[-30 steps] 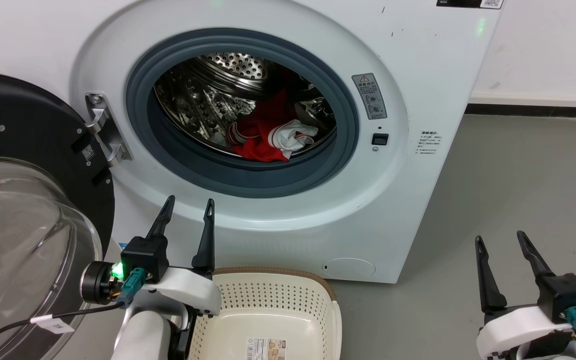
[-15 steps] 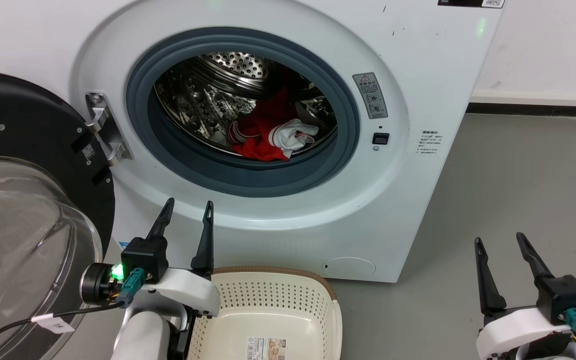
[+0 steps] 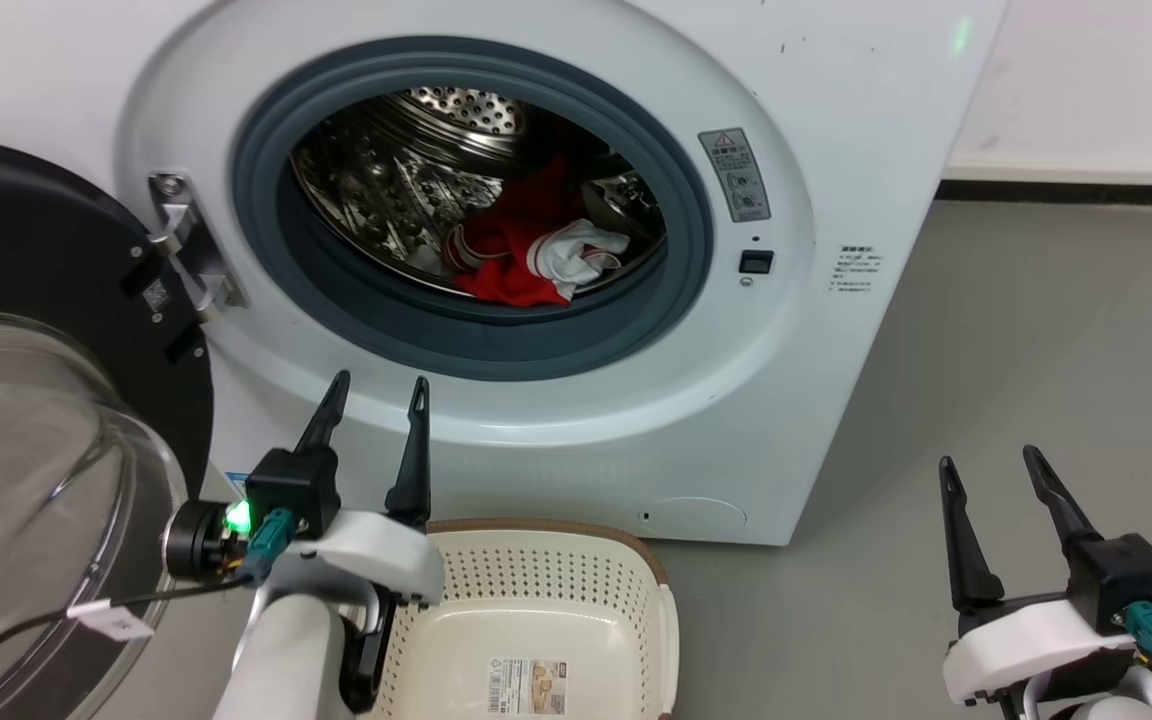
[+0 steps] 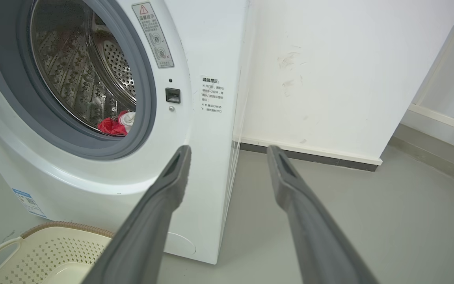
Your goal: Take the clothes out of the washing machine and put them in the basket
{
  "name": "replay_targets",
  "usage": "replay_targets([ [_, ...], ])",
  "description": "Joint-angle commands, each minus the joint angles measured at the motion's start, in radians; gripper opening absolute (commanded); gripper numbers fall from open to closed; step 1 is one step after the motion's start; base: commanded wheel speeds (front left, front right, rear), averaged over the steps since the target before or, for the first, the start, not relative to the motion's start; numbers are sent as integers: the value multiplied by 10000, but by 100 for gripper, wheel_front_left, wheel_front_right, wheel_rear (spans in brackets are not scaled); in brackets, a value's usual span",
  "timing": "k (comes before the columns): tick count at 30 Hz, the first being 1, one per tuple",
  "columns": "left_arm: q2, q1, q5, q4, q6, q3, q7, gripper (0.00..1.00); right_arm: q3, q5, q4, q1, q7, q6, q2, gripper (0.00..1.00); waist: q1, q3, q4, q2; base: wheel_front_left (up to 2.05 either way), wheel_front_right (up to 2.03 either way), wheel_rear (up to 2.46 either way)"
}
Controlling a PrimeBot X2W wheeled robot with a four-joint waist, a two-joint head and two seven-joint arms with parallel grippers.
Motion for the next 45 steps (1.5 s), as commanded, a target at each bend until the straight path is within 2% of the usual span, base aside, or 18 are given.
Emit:
replay_targets([
  [1, -12, -285, -36, 83, 42, -7, -30, 100, 63, 63, -82, -117, -35, -5, 17, 100, 0, 155, -139, 0, 0, 0, 0],
  [11, 74, -2213, 7, 1135, 166, 53, -29, 100, 468, 279, -469, -504, 21, -5, 17, 100, 0, 1054, -1129, 0, 0, 0, 0],
  [19, 684, -4530, -128, 3338, 127, 357, 305, 100, 803, 571, -547, -971, -132, -5, 18, 100, 0, 2267, -2121, 0, 0, 0, 0],
  [30, 2083, -7516, -326, 5877, -184, 566, 2093, 100, 1396, 1341, 9, -1840, -538, -5, 21, 100, 0, 4144, -3384, 0, 0, 0, 0],
  [38, 2862, -9181, -452, 7192, -414, 466, 3723, 100, 1846, 1909, 508, -2222, -662, -5, 20, 100, 0, 4952, -3957, 0, 0, 0, 0],
  [45, 3250, -10444, -627, 7836, -595, 290, 5445, 100, 2225, 2359, 448, -2459, -666, -5, 21, 100, 0, 5399, -4252, 0, 0, 0, 0],
])
